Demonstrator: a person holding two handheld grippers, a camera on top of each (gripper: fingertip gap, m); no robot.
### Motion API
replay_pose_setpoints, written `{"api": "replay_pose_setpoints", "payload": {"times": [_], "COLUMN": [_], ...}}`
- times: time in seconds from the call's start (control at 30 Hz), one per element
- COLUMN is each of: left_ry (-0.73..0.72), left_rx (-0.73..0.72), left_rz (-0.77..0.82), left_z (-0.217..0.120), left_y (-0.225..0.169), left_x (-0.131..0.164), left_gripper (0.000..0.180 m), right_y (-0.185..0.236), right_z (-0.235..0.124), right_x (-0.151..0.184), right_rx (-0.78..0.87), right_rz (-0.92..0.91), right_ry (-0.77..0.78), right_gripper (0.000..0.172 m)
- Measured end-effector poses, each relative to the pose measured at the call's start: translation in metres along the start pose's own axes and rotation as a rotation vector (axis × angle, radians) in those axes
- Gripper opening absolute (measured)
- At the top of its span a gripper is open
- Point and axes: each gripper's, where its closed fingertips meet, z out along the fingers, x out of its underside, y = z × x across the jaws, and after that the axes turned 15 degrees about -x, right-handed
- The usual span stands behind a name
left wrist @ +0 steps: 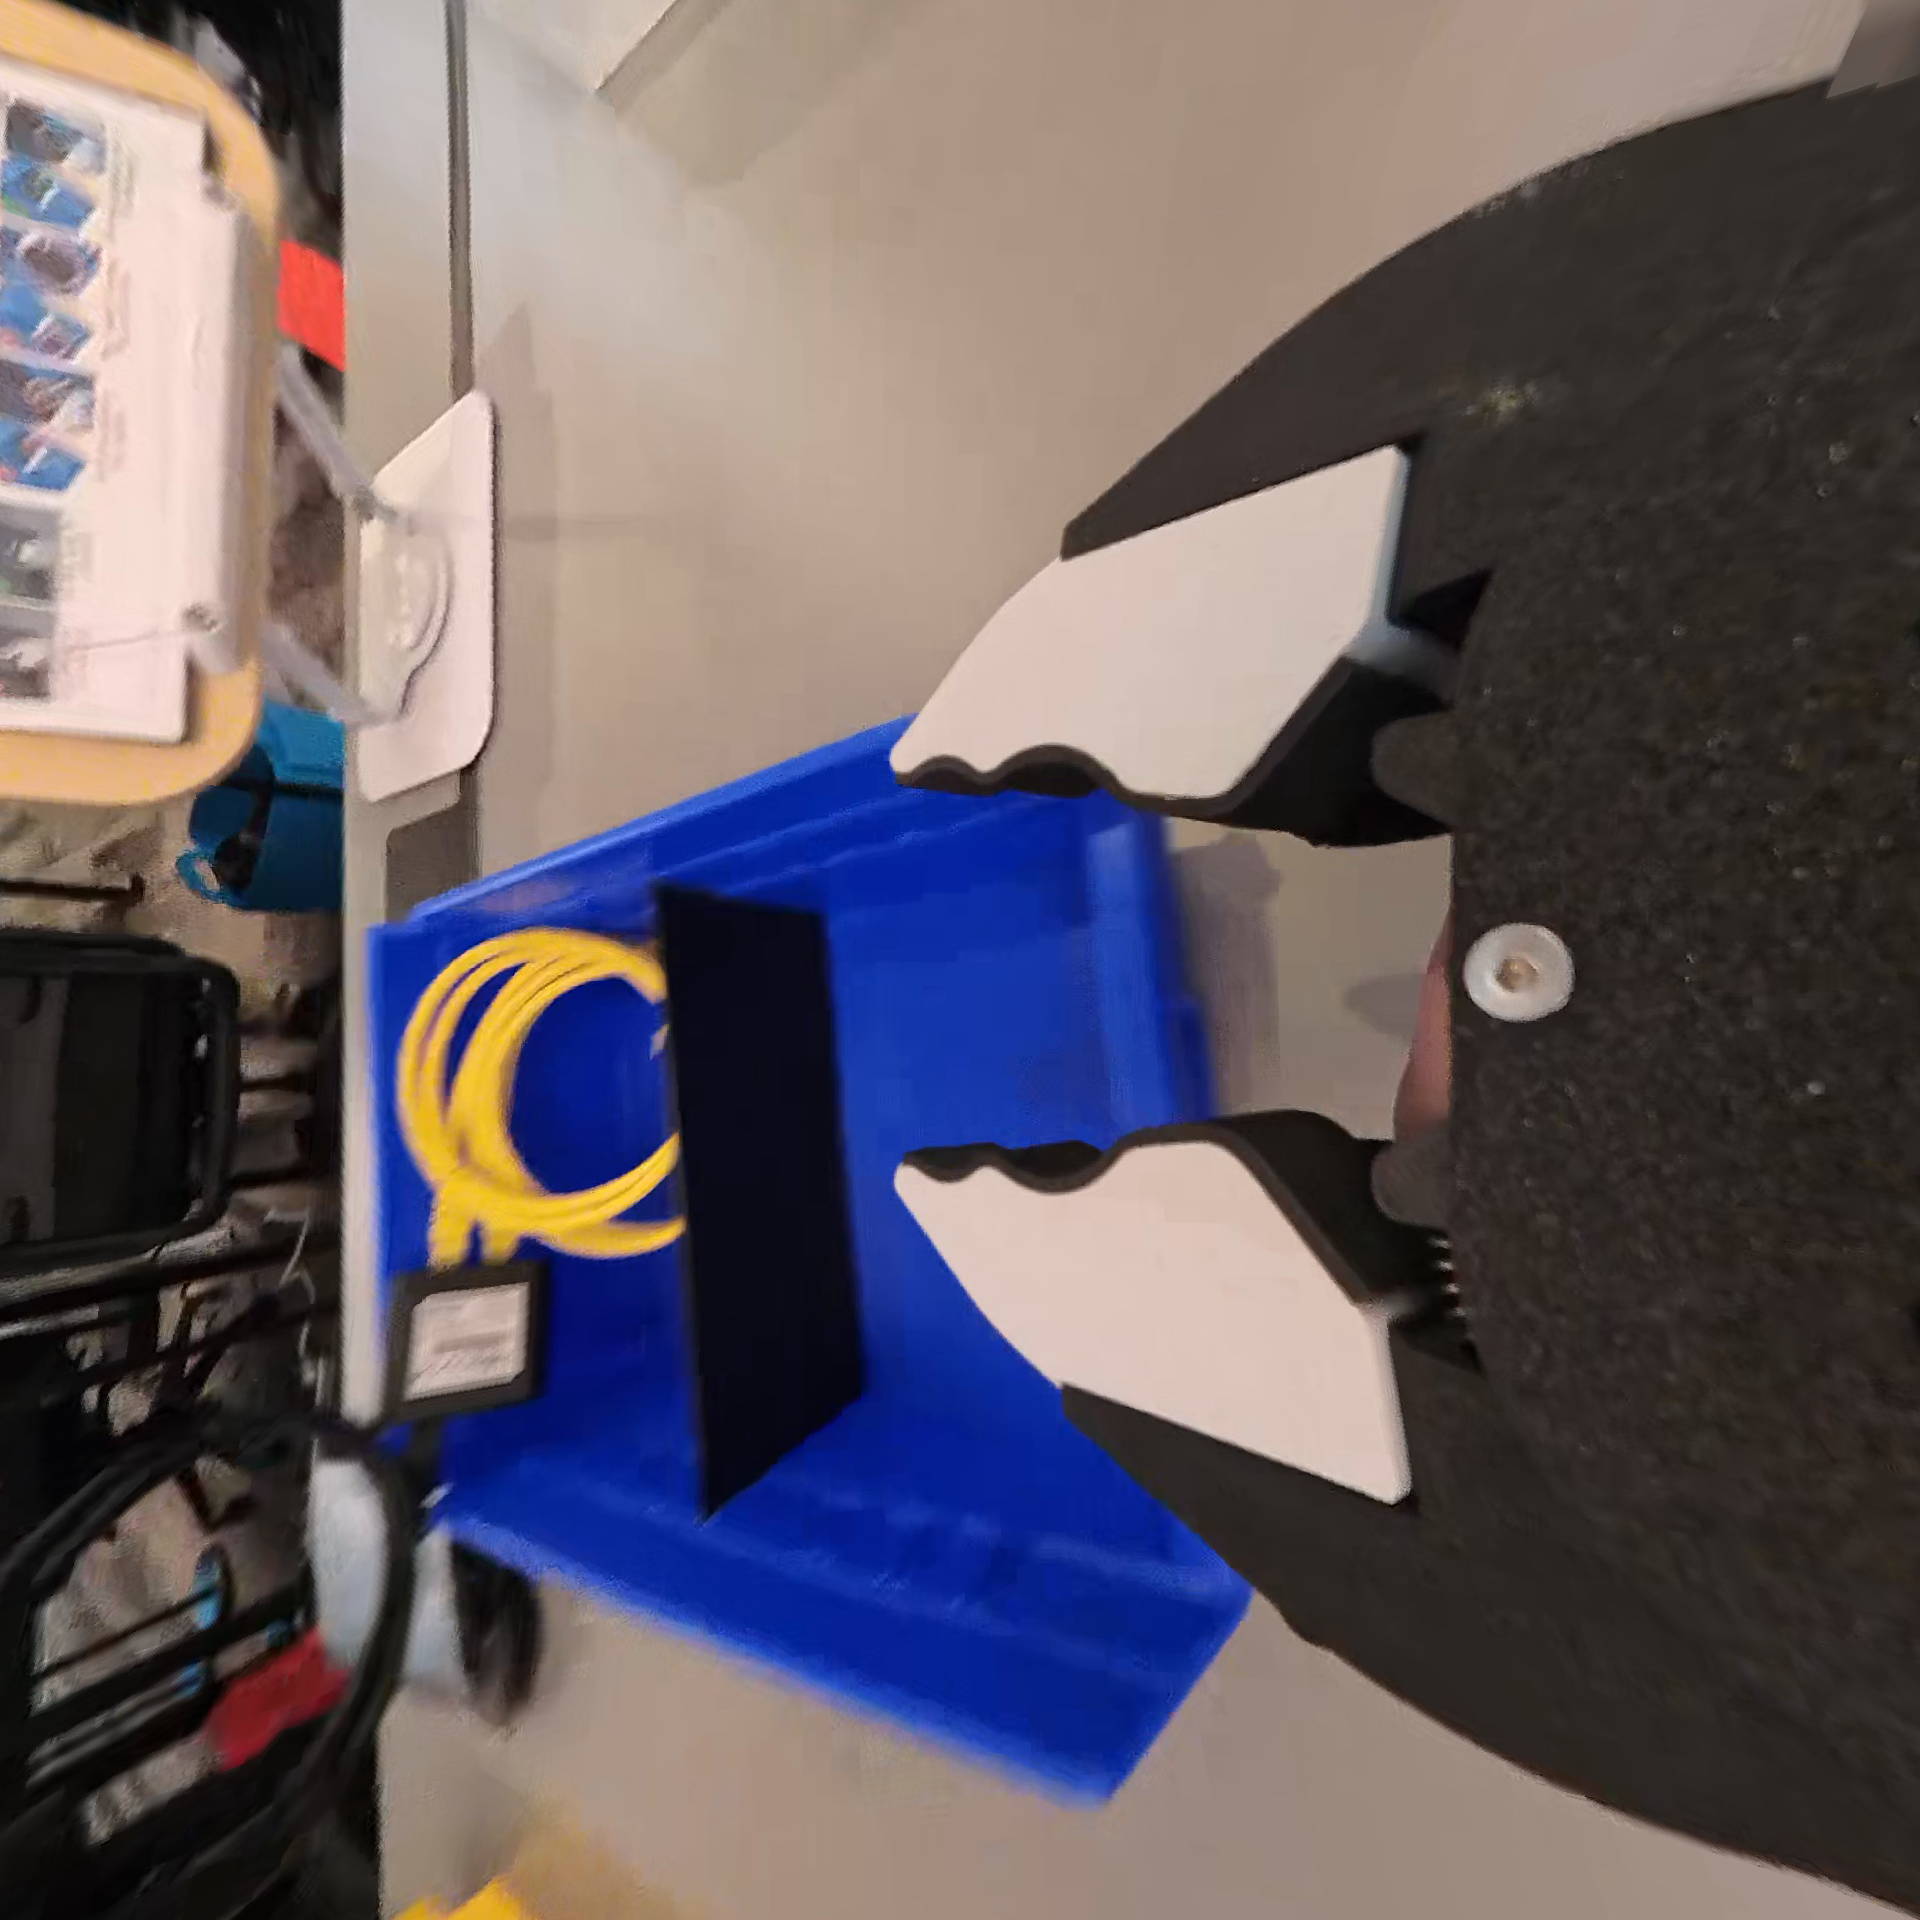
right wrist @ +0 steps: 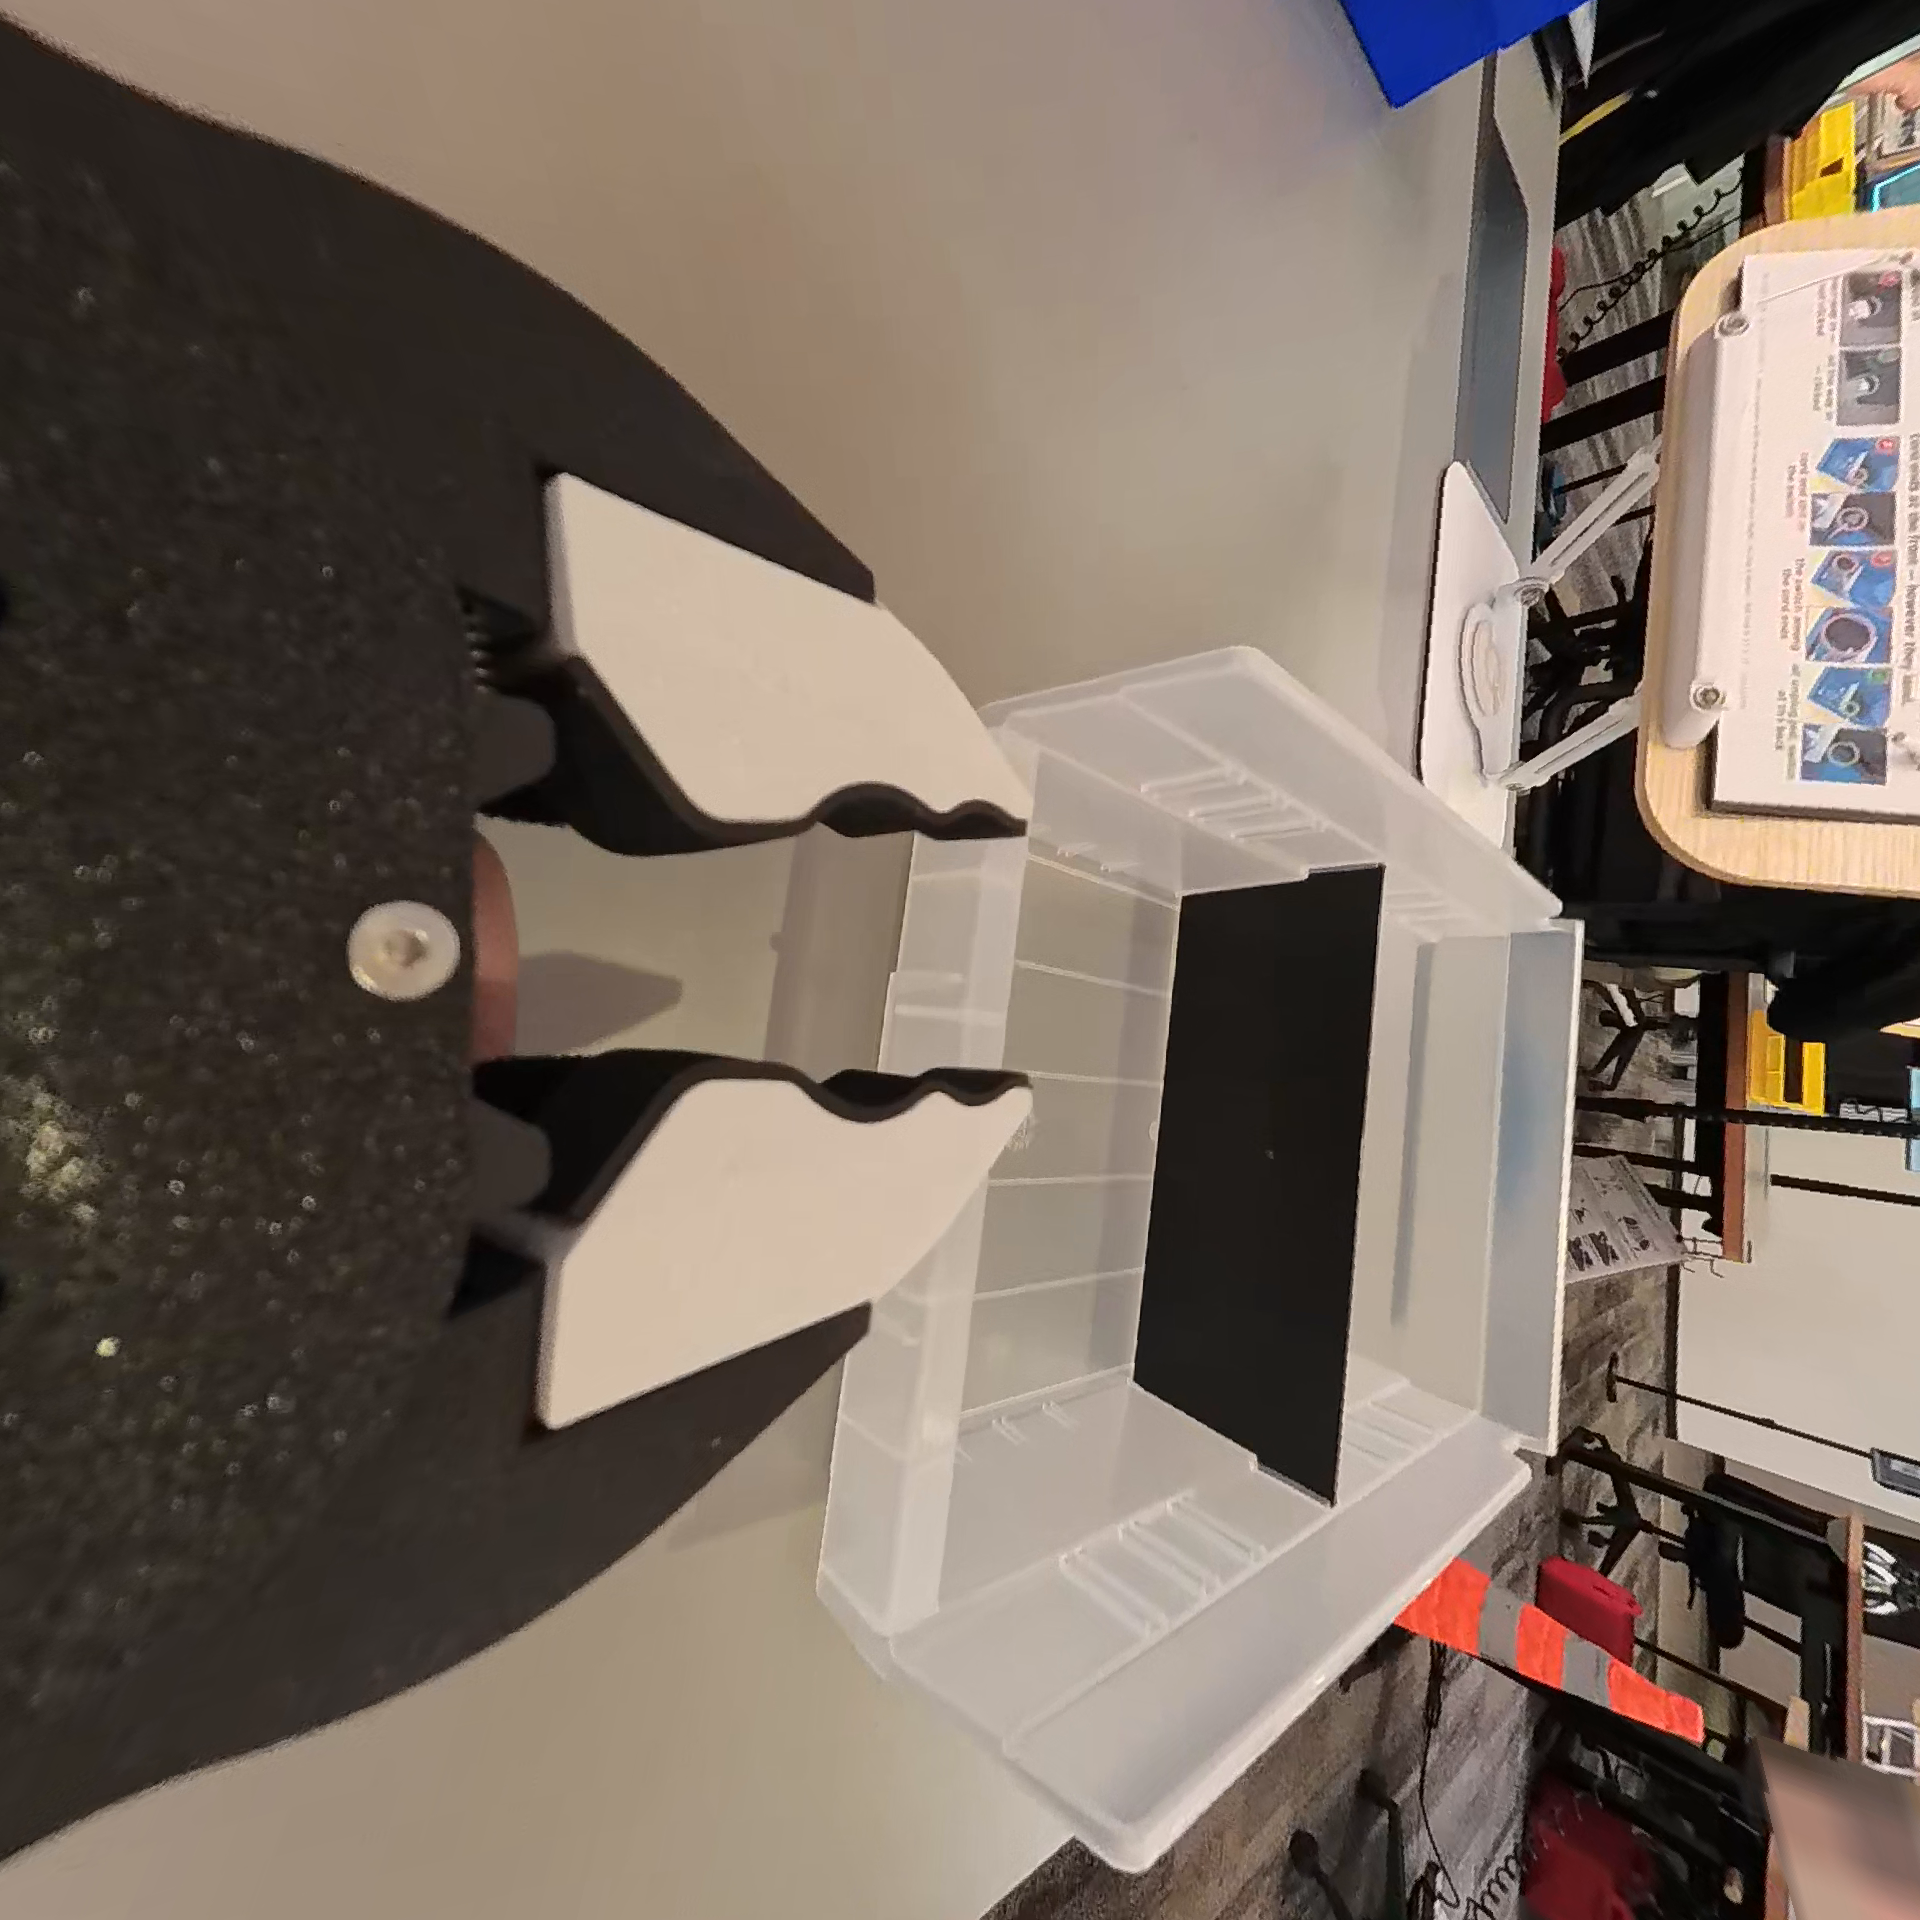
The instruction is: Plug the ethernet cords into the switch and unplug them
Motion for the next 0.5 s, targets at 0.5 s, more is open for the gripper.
{"api": "replay_pose_setpoints", "payload": {"times": [0.5], "left_ry": [0.205], "left_rx": [-0.108], "left_rz": [-0.875], "left_z": [0.228], "left_y": [0.063], "left_x": [-0.075], "left_gripper": [0.094], "right_y": [0.011], "right_z": [0.006], "right_x": [0.003], "right_rx": [-0.063], "right_rz": [0.038], "right_ry": [0.009], "right_gripper": [0.041]}}
